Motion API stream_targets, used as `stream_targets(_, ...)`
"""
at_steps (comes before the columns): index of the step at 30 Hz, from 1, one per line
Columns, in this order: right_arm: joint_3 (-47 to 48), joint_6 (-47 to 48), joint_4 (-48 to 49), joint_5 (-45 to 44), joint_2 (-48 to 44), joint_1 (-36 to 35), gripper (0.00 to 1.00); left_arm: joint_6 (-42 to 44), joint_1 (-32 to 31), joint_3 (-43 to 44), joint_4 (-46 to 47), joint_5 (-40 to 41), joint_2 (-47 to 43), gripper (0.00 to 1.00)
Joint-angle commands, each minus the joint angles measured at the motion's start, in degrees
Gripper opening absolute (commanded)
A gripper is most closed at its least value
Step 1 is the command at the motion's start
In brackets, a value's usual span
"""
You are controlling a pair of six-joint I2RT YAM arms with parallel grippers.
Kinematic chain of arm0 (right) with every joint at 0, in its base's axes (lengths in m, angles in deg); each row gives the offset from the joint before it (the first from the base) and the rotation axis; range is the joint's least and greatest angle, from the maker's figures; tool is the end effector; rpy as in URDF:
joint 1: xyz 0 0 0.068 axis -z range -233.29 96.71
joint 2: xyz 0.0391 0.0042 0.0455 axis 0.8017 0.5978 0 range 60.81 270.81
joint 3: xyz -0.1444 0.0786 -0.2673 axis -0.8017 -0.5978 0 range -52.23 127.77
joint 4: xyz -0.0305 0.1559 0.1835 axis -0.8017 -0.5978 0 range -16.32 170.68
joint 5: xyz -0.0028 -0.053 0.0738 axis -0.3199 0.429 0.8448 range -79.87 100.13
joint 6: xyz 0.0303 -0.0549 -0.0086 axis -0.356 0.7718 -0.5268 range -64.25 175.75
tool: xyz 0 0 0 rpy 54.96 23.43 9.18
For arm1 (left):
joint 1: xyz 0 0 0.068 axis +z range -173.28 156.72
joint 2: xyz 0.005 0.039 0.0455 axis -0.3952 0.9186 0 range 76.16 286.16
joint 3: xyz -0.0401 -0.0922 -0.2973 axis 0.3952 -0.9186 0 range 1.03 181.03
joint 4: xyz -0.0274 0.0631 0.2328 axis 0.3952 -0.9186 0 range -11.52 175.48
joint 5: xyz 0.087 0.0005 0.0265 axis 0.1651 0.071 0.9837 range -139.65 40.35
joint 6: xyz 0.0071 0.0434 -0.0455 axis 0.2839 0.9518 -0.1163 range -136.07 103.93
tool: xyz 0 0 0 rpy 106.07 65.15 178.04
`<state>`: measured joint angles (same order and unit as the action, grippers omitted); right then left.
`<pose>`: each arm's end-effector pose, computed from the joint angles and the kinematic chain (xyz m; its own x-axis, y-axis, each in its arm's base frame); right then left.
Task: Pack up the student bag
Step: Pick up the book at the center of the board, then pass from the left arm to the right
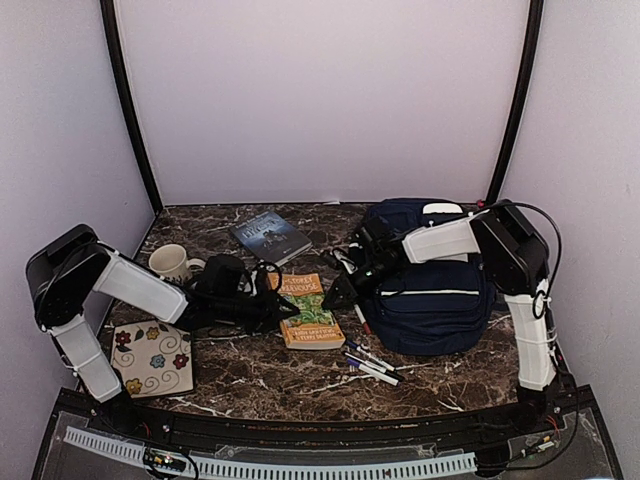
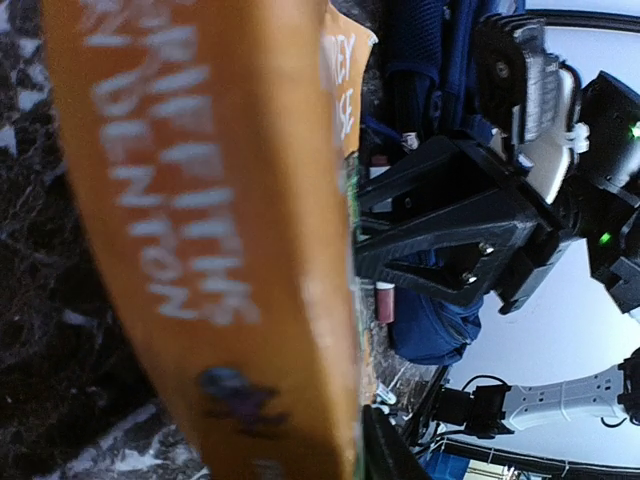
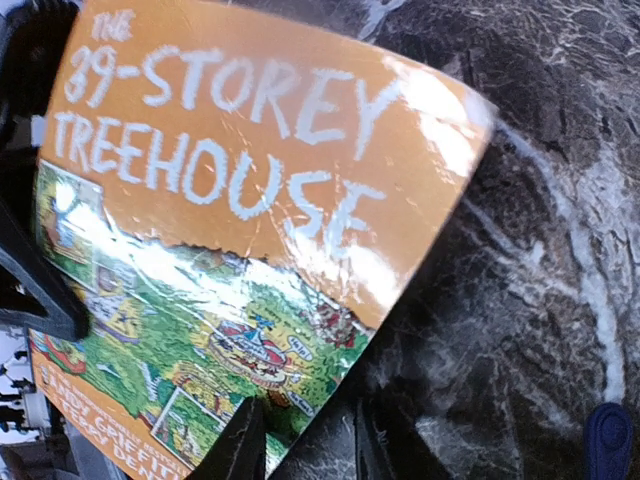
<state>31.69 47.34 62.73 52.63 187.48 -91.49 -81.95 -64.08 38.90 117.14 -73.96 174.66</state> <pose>0.3431 0.3117 0.1547 -0.7826 -0.4787 -0.3979 -0.6078 0.4499 0.6543 0.2377 -0.2318 0.1923 -0.9422 -0.2855 -0.1754 0.0200 0.4746 -0.8800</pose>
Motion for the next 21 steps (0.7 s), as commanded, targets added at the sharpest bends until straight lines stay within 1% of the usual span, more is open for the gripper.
stream_targets(1,-3.5,1.1,-5.9,-9.8,-2.6,-2.7,0.35,3.2,-0.7,0.5,1.5,0.6,-9.2,0.24)
stream_targets(5,-2.3,3.8,-8.3,-11.2,-9.5,-1.9,0.42,9.1,-0.8,2.3,-4.6,1.1,-16.0,0.14)
stream_targets(8,0.0,7.5,-11.5,-11.3,-14.6,-0.3,0.48,16.7,-0.7,6.0,-13.5,2.1,-20.8,0.07)
stream_targets(10,4.3,10.4,-16.0,-11.5,-16.6,1.4,0.50,21.3,-0.7,9.1,-18.6,3.3,-22.4,0.01)
stream_targets(13,13.7,15.4,-25.2,-10.0,-17.9,5.4,0.50,26.5,-0.8,13.6,-22.6,4.2,-23.3,0.00)
stream_targets(15,16.6,17.0,-27.3,-6.6,-20.6,8.9,0.50,29.2,-0.7,16.2,-23.3,4.0,-22.9,0.00)
stream_targets(17,17.4,17.1,-26.2,-4.5,-24.1,11.3,0.50,30.5,-0.7,18.4,-22.8,3.6,-21.7,0.00)
stream_targets(21,20.4,15.1,-23.3,-0.1,-30.3,16.1,0.54,29.3,-0.8,21.3,-14.4,-1.8,-17.3,0.00)
